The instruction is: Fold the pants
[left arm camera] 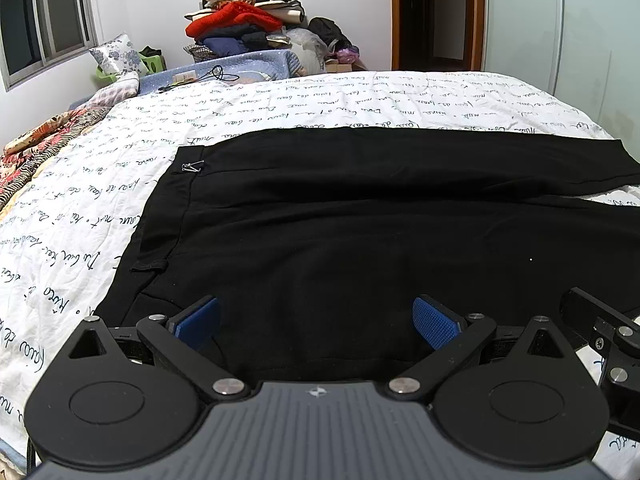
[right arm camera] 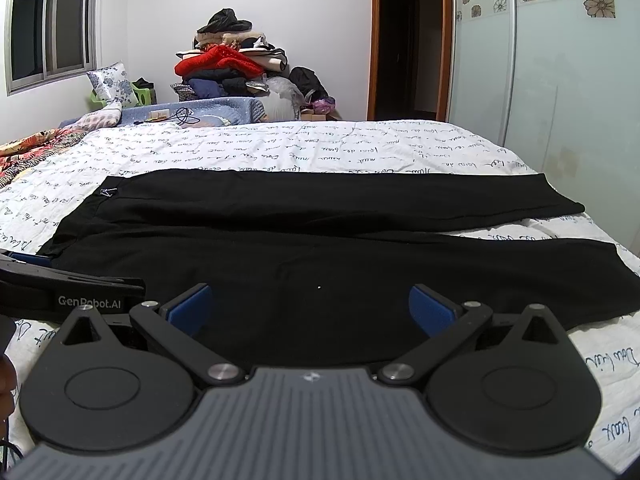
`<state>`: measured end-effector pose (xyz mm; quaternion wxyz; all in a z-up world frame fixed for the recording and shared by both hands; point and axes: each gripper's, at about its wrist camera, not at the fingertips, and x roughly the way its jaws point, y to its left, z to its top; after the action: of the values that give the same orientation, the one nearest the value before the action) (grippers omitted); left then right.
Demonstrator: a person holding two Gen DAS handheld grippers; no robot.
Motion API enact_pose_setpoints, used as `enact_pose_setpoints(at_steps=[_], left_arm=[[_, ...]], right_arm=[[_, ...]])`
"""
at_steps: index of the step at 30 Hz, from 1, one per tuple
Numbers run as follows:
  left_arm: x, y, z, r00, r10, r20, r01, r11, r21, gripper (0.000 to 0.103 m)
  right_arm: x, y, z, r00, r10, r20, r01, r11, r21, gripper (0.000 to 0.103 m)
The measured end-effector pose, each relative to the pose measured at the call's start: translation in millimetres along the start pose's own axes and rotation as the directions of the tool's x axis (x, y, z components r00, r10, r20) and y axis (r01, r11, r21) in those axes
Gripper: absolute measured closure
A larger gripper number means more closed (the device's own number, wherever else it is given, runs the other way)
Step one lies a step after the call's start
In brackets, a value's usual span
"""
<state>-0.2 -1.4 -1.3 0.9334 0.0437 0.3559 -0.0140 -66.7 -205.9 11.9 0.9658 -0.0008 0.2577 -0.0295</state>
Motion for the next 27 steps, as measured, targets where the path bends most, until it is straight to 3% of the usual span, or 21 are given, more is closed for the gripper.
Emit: enact_pose_setpoints(at_steps=[27], left_arm=[[2.0,1.4,-1.6,1.0,0.003,-0.001,-0.003,1.0,0.006,0.0]], right_arm=[[3.3,-0.2,1.0,1.0,0.009,-0.012,-0.009,1.0,0.0,0.0]])
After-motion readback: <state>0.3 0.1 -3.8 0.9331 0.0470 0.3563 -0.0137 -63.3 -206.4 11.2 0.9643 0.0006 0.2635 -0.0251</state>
